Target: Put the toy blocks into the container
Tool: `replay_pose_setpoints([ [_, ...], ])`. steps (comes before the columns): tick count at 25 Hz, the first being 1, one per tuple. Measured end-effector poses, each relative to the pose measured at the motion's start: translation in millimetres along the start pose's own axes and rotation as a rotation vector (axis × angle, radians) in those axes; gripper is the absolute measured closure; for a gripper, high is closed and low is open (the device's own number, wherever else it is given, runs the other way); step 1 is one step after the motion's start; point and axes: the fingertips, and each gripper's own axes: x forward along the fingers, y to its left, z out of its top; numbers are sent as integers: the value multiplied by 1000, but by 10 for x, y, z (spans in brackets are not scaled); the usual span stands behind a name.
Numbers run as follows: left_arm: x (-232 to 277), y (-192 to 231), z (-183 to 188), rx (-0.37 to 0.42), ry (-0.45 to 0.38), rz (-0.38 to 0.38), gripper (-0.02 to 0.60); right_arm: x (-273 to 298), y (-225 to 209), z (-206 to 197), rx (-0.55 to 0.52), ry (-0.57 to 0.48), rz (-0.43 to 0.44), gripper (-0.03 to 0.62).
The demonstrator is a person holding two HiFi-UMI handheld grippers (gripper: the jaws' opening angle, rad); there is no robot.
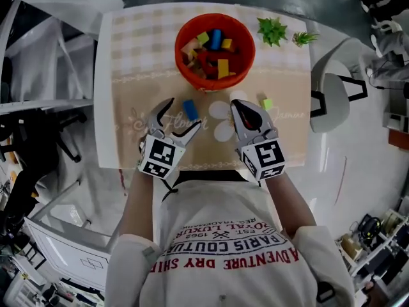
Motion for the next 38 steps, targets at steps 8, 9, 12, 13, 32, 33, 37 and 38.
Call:
replay_pose_setpoints([
  [8,351,-89,-287,127,100,-163,178,113,34,-336,62,65,-42,592],
  [9,382,-99,-308,136,106,-179,178,122,28,-358,67,68,-48,592],
  [12,433,-145,-392,157,127,-221,184,123,13,-397,79,74,-72,592],
  [13,441,-145,-414,163,131,-225,204,121,8,-400,82,75,-80,592],
  [32,-64,28,311,160,-66,-120,274,-173,61,190,0,-46,-160,592],
  [33,-125,49,434,161,-95,-103,274,-198,44,247,-8,-59,-162,592],
  [37,-390,66,947,186,-203,-33,275,-346,-5,430,-34,-87,-159,592],
  [38,-451,56,1068,192,-227,-17,274,-388,-22,474,-37,-88,-156,592],
])
